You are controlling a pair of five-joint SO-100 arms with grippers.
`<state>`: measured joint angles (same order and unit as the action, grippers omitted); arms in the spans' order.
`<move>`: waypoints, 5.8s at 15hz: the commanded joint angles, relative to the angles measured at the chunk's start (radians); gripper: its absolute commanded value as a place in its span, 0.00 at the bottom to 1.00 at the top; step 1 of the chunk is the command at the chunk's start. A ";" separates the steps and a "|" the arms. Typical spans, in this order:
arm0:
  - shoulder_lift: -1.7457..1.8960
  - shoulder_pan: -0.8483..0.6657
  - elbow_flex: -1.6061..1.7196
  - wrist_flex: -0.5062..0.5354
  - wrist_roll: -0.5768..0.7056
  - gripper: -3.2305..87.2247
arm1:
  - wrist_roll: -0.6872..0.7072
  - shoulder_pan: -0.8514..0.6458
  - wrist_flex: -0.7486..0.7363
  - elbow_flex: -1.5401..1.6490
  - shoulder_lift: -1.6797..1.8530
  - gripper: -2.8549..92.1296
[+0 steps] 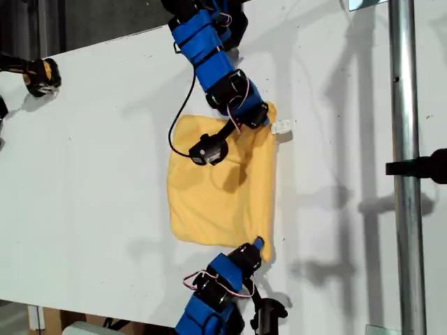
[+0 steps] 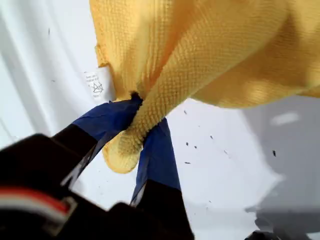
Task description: Grasp corners of a towel and fold twice.
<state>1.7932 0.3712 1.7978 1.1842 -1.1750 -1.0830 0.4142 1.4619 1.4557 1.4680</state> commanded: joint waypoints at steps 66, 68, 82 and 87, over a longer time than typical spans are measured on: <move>1.680 -0.426 1.132 -0.049 -0.040 0.30 | -0.179 -0.756 0.109 0.859 1.014 0.33; 1.680 -0.403 1.155 -0.075 -0.048 0.30 | -0.138 -0.764 -0.029 0.877 0.871 0.48; 1.680 -0.390 1.157 -0.034 -0.091 0.30 | -0.051 -0.940 -0.436 0.463 -0.025 0.53; 1.680 -0.393 1.146 -0.018 -0.089 0.30 | -0.011 -0.927 -0.430 0.273 -0.179 0.36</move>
<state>3.4668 -0.0245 2.9759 1.1566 -1.2594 -1.1091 -0.5292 1.0738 1.8316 1.3146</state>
